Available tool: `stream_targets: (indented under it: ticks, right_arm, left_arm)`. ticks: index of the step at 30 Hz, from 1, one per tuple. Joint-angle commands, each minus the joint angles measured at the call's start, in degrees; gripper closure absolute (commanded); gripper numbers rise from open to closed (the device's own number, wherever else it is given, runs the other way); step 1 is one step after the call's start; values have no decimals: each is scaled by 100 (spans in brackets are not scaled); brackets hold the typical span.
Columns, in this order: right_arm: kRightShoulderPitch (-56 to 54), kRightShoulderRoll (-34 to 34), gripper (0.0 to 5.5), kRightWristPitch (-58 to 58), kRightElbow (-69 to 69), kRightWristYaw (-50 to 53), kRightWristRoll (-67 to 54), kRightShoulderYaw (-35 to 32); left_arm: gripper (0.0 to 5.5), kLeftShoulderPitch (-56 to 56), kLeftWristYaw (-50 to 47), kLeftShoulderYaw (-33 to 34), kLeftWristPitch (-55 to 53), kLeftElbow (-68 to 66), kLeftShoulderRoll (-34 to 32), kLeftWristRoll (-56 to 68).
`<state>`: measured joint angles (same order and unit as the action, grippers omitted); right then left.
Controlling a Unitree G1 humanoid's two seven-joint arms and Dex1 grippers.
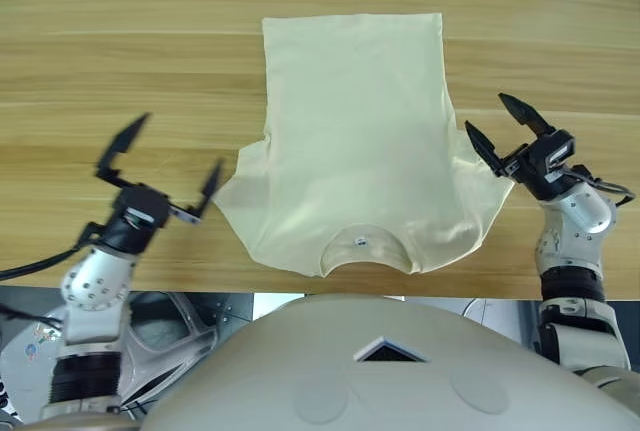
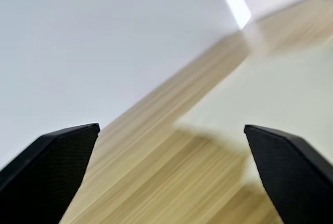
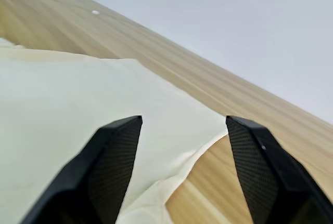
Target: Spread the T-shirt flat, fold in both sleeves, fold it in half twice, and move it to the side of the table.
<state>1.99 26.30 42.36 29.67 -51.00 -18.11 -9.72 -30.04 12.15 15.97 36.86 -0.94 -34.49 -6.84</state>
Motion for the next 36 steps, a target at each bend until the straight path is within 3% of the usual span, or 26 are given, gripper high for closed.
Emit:
stream_targets:
  ticks: [1,6,12,19,29,36]
  right_arm:
    - [-242,131,253,158,233,238,86,-198]
    - [-471,281,253,197,497,413,143,-322]
    - [-477,253,253,266,566,430,186,-295]
    - [-326,269,253,293,516,473,174,-335]
    - [-226,178,253,318,457,545,188,-270]
    - [-190,154,253,318,436,594,218,-250]
  left_arm:
    - [34,-432,-1310,316,-798,-179,-123,-2386]
    - [34,-1347,-814,-234,-517,798,-198,-3124]
    - [34,-2092,423,-929,-643,1516,-570,-2884]
    - [34,-1750,597,-963,-1106,1333,-836,-3062]
    - [34,-771,531,-1826,-777,924,-942,-3120]
    - [34,-672,464,-1814,-949,693,-1110,-3155]
